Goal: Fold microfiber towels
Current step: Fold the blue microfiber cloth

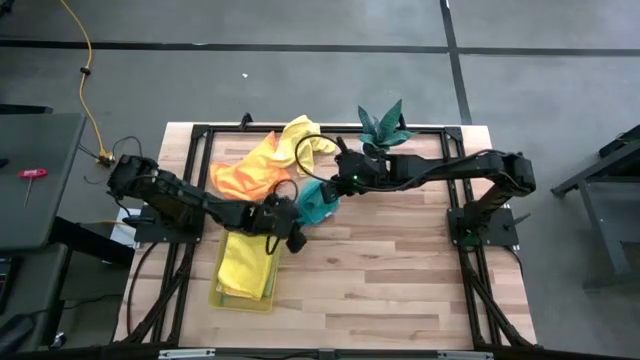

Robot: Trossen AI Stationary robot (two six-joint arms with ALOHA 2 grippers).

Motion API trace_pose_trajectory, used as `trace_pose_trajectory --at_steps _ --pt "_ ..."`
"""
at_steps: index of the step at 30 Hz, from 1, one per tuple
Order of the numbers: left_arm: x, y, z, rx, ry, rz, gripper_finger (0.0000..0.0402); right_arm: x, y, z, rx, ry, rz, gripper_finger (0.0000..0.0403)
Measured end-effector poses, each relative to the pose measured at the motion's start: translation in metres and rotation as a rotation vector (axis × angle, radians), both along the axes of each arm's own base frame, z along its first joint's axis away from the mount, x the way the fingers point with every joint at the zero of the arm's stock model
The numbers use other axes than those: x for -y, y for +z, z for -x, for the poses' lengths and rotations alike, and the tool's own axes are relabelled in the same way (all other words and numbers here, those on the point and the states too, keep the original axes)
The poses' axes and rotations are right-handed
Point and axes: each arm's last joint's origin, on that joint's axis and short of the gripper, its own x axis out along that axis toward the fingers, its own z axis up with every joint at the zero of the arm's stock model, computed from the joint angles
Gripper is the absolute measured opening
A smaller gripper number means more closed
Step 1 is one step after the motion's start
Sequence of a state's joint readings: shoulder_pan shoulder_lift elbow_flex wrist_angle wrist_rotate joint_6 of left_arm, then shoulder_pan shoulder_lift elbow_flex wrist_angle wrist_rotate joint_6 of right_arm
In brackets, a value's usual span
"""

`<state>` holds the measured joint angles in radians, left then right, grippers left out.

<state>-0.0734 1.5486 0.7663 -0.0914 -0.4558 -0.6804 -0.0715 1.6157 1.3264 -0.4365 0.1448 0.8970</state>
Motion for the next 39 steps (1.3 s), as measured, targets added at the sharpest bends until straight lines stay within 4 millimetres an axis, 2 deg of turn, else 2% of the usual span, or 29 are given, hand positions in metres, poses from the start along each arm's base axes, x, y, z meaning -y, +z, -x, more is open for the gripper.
trace_pose_trajectory --at_steps 7,12,20,25,29,34,39 --pt "-0.034 0.015 0.001 -0.086 -0.027 0.127 0.0209 0.0 0.0 0.0 -0.01 0.017 0.018 0.0" --pt "-0.046 0.012 -0.001 -0.116 -0.03 0.24 0.0239 0.0 -0.001 0.001 -0.021 0.03 0.02 0.0" --pt "-0.044 0.009 0.0 -0.139 -0.012 0.257 0.0243 -0.001 -0.001 0.001 -0.023 0.047 0.016 0.0" --pt "-0.036 0.03 0.004 -0.196 -0.037 0.279 0.024 -0.001 -0.001 0.001 -0.025 0.051 0.019 0.0" --pt "-0.032 0.039 0.005 -0.209 -0.008 0.188 0.0237 0.001 -0.002 0.002 -0.03 0.051 0.014 0.0" --pt "-0.037 0.032 0.003 -0.245 0.058 0.109 0.0236 0.003 -0.002 0.002 -0.029 0.056 0.001 0.0" --pt "-0.048 0.012 -0.003 -0.298 0.082 0.143 0.0236 0.004 -0.001 0.001 -0.022 0.052 0.0 0.0"
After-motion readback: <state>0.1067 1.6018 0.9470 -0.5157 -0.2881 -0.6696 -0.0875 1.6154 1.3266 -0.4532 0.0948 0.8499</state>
